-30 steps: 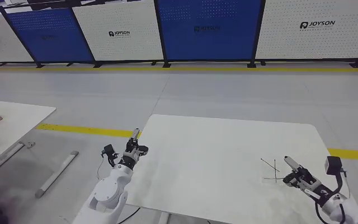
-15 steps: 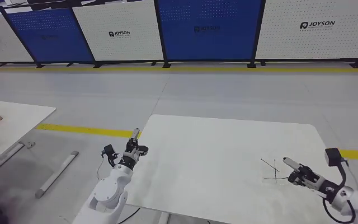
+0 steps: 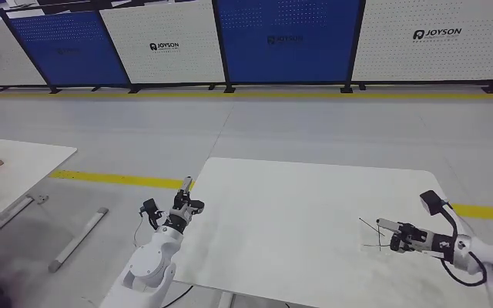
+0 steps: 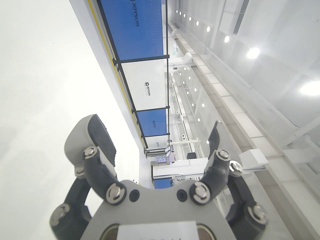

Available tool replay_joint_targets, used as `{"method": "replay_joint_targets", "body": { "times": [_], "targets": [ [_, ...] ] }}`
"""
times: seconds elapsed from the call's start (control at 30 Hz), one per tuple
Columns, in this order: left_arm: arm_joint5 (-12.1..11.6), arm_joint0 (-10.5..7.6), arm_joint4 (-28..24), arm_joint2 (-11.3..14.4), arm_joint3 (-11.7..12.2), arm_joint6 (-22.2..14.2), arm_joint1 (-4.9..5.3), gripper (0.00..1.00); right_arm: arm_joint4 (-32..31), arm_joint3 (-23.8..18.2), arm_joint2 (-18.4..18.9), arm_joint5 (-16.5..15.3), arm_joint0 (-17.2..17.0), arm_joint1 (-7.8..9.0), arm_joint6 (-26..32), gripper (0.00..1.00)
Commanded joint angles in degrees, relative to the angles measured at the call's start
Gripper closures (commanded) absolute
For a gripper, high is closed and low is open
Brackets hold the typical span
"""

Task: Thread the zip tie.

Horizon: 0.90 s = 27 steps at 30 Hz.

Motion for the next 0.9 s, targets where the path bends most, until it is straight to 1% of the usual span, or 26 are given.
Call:
{"method": "replay_joint_targets", "body": {
  "times": [0.0, 0.13, 0.23, 0.33, 0.37, 0.4, 0.5, 0.57, 0.63, 0.87],
  "targets": [
    [0.0, 0.0, 0.0, 0.0, 0.0, 0.0, 0.0, 0.0, 0.0, 0.0, 0.0, 0.0, 0.0, 0.0, 0.0, 0.0],
    [0.0, 0.0, 0.0, 0.0, 0.0, 0.0, 0.0, 0.0, 0.0, 0.0, 0.0, 0.0, 0.0, 0.0, 0.0, 0.0],
    [0.0, 0.0, 0.0, 0.0, 0.0, 0.0, 0.0, 0.0, -2.2, -1.0, -0.2, -1.6, 0.1, 0.36, 1.0, 0.0],
    [0.0, 0.0, 0.0, 0.0, 0.0, 0.0, 0.0, 0.0, -5.2, -1.9, 0.2, -3.0, 0.8, 1.14, 4.5, 0.0],
    [0.0, 0.0, 0.0, 0.0, 0.0, 0.0, 0.0, 0.0, -6.7, -1.9, -0.4, -3.1, 1.0, 1.47, 4.5, 0.0],
    [0.0, 0.0, 0.0, 0.0, 0.0, 0.0, 0.0, 0.0, -8.9, -1.8, -1.3, -2.3, 1.5, 1.98, 4.5, 0.0],
    [0.0, 0.0, 0.0, 0.0, 0.0, 0.0, 0.0, 0.0, -10.7, -0.7, -3.4, -1.9, 2.9, 2.96, 4.5, 0.0],
    [0.0, 0.0, 0.0, 0.0, 0.0, 0.0, 0.0, 0.0, -10.2, 1.0, -4.5, -1.7, 4.0, 3.49, 4.5, 0.0],
    [0.0, 0.0, 0.0, 0.0, 0.0, 0.0, 0.0, 0.0, -9.6, 2.6, -6.5, -2.5, 5.3, 4.15, 4.5, 0.0],
    [0.0, 0.0, 0.0, 0.0, 0.0, 0.0, 0.0, 0.0, -8.9, 2.7, -6.7, -2.7, 5.5, 4.2, 4.5, 0.0]
  ]
}}
